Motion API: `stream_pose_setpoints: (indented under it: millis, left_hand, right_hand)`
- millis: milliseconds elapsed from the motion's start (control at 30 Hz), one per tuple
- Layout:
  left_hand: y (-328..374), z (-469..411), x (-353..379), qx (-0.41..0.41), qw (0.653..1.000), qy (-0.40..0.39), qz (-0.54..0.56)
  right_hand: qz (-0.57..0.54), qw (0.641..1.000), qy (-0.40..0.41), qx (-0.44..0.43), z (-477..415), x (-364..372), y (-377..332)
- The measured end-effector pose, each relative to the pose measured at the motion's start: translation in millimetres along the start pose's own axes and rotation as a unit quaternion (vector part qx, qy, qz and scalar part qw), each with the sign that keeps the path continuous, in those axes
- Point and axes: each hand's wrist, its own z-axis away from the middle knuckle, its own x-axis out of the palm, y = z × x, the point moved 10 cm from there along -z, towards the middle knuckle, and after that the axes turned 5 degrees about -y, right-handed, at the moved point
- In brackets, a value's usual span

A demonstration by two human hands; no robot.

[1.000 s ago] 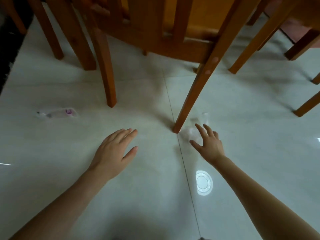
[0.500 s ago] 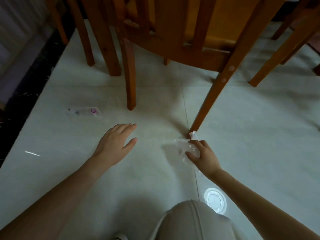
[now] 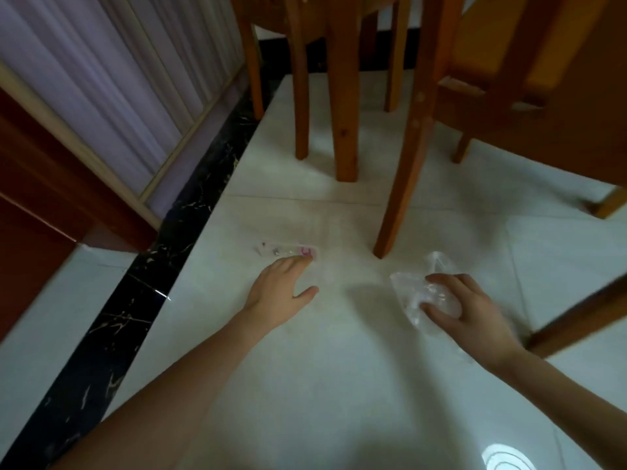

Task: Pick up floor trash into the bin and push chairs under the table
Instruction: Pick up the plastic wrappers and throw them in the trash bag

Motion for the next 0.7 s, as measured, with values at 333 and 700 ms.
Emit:
stream_pose_setpoints:
  millis: [333, 700]
  left_hand:
    - [-91.9, -106.8, 16.9, -0.038, 0.999, 0.017, -0.003]
    - [-97.8, -102.8, 50.4, -0.019, 0.999, -0.021, 0.031]
  right_hand:
    - [0.016, 0.999, -0.038, 0.011, -54.2, 58.1, -5.2]
    - [0.011, 0.999, -0.047, 0.025, -60.0, 74.5, -7.1]
